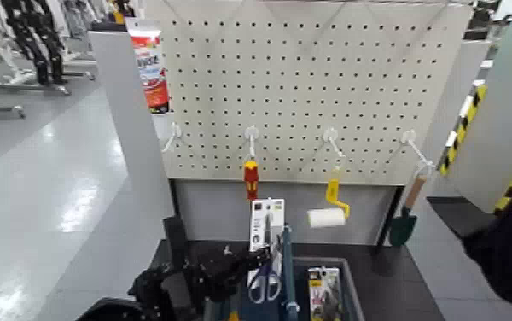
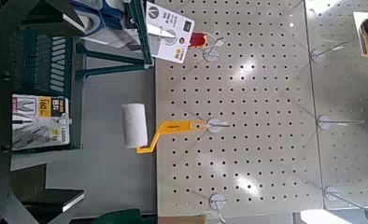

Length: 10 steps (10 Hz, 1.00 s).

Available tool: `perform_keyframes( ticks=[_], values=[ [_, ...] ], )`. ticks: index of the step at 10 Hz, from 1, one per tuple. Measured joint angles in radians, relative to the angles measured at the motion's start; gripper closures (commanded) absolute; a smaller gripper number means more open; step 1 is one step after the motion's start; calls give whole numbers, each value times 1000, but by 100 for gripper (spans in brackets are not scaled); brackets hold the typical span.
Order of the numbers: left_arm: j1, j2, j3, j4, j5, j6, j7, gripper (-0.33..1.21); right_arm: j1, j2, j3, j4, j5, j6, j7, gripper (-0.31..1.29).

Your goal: Put the blue scissors into the crate.

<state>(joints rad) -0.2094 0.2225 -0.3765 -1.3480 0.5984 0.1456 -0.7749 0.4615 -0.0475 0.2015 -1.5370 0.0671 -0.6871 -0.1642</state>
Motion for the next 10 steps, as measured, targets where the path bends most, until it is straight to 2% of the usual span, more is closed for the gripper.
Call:
perform_keyframes(
  ticks=[1, 2, 3, 4, 10],
  values=[
    [1, 0, -1, 1, -4, 3, 1, 86, 0, 0, 0, 0, 0, 0, 0, 8],
    [4, 0, 0, 0, -7, 8, 6, 21, 0, -1, 0, 0, 0, 0, 0, 8],
    [10, 1, 4, -8, -11, 13, 12, -5, 0, -1, -1, -1, 0, -1, 0, 8],
    [16, 3, 7, -14, -13, 14, 14, 8, 0, -1, -2, -1, 0, -2, -1, 8],
    [25, 6, 11, -36, -28, 11, 20, 5, 1, 1, -5, 2, -1, -4, -1, 8]
  ],
)
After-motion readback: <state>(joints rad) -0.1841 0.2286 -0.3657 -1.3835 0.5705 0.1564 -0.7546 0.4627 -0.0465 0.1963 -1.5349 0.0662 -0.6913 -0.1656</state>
